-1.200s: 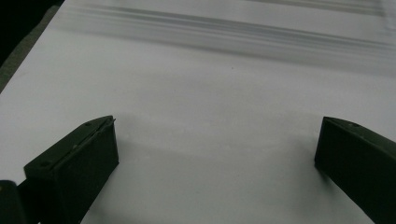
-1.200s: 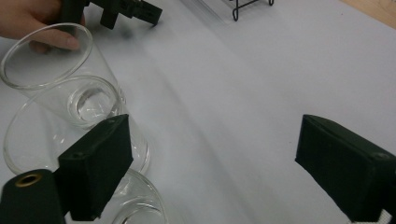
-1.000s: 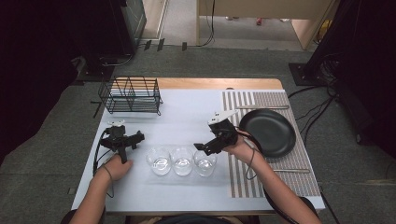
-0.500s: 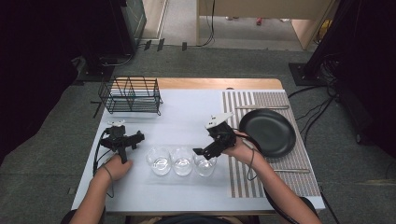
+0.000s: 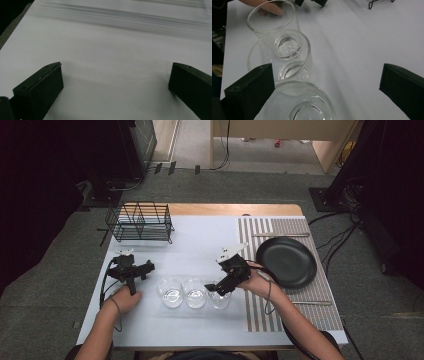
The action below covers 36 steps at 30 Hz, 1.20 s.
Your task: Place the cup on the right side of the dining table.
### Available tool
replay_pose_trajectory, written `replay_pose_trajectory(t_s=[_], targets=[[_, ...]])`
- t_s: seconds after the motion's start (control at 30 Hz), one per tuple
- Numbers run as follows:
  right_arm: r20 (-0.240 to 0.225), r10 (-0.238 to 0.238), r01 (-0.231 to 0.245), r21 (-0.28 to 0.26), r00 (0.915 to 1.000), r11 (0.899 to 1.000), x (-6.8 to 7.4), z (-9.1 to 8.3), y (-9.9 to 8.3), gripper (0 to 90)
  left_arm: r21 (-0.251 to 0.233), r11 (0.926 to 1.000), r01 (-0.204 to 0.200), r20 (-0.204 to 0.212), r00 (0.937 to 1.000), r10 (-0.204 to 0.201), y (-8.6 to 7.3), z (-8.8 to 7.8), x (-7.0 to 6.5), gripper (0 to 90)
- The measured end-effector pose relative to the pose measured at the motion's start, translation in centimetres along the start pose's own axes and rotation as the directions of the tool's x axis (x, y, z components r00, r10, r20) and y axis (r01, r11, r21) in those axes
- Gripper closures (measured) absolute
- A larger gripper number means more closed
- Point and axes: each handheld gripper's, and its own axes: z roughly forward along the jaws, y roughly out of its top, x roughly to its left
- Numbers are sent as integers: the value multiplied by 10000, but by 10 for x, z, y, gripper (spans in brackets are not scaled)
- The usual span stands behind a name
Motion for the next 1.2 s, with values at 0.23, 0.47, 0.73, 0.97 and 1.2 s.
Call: replay_pose_trajectory(t_s=[0.23,0.47,0.73,0.97,1.2], targets=[[-297,-230,231,19,9993,9997,3,2,-1,0,2,10000,0,-2,10000,0,0,0,0,0],[-417,-569,578,203,9975,9981,6,5,-3,0,3,10000,-2,-2,10000,2,0,0,0,0],[-708,-831,855,304,9940,9959,9,9,-5,0,1,10000,0,0,10000,0,0,0,0,0],[-976,-1168,1212,407,9883,9918,12,11,-9,0,2,10000,0,1,10000,0,0,0,0,0],[-1180,-1318,1370,372,9842,9899,13,13,-12,6,1,10000,1,0,10000,-1,0,0,0,0]])
